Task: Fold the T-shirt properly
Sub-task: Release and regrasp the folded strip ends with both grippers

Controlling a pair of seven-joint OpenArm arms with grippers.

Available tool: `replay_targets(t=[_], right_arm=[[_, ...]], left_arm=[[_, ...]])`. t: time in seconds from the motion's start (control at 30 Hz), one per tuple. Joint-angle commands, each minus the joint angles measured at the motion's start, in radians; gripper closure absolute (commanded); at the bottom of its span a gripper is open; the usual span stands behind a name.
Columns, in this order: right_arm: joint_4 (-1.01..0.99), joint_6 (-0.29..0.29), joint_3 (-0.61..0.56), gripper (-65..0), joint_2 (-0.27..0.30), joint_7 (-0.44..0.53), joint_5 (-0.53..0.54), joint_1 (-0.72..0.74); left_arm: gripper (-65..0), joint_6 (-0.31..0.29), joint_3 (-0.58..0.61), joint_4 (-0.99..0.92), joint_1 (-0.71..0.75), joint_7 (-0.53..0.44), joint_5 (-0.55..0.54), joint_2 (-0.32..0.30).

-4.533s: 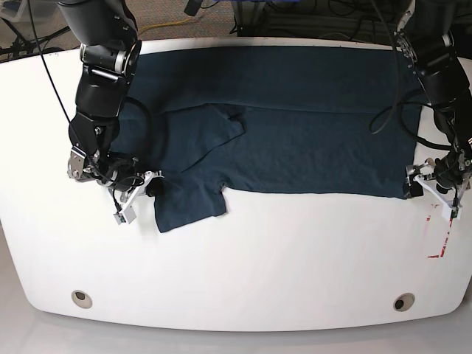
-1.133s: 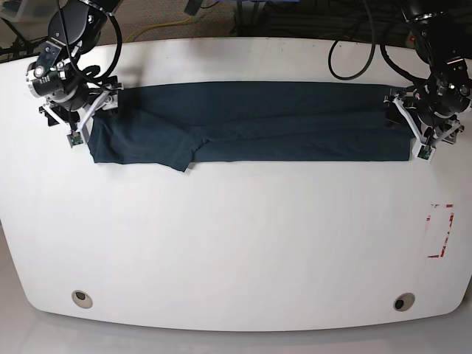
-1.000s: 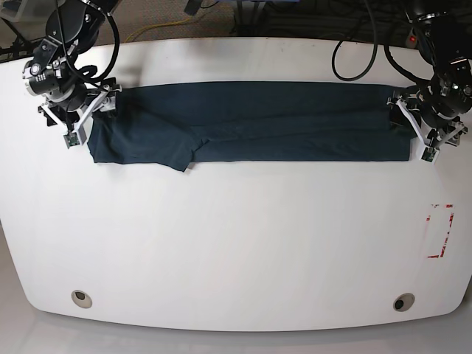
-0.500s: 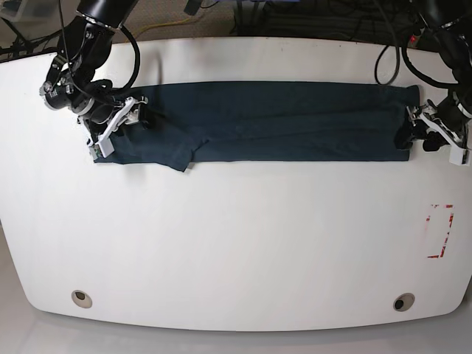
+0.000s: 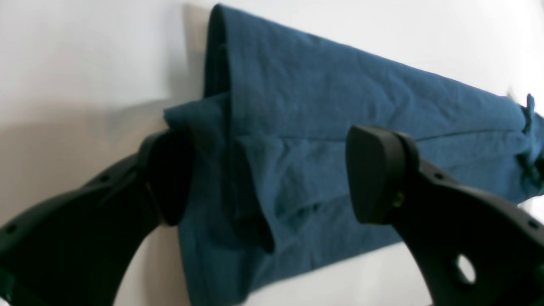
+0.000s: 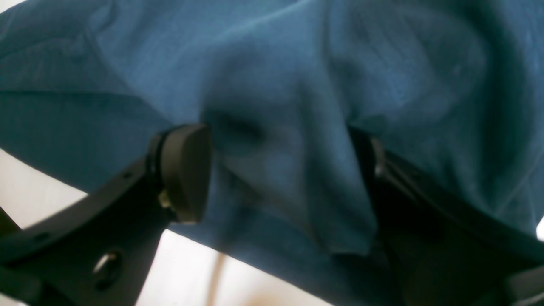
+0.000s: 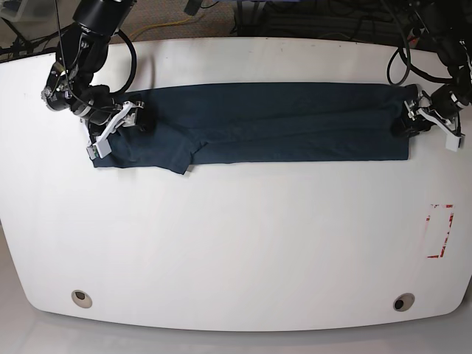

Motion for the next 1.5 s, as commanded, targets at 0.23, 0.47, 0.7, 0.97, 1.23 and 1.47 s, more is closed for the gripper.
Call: replay_targets(t=[0.23,0.47,0.7,0.97,1.23,1.47], right_arm=[[0.007,-0.002,0.003,-42.0,0.01,-0.011,-0.01,0.006],[0.007,-0.002,0.003,-42.0,0.01,-0.011,-0.009,0.004],[0.007,-0.002,0.003,-41.9,0.01,-0.011,-0.009,0.003],[0.007,-0.002,0.003,-41.9,0.01,-0.011,-0.009,0.004],[0.007,-0.002,0.006,-41.7,0.008,-0.011,-0.009,0.004],[0.007,-0.002,0.006,-41.7,0.008,-0.011,-0.009,0.004]], left_arm=[[-51.7,-0.006,0.033,0.031,-0.001,-0.001,-0.047,-0.049],[-51.7,-0.006,-0.005,0.125,0.065,0.006,-0.047,-0.088],[-51.7,-0.006,0.0,0.011,0.054,0.002,-0.047,-0.122],[-51.7,-0.006,0.029,-0.01,0.012,0.002,-0.016,-0.115],[-51.7,-0.006,0.035,-0.082,-0.014,0.002,-0.005,-0.112],[-51.7,-0.006,0.067,-0.107,-0.012,0.002,-0.01,-0.112]])
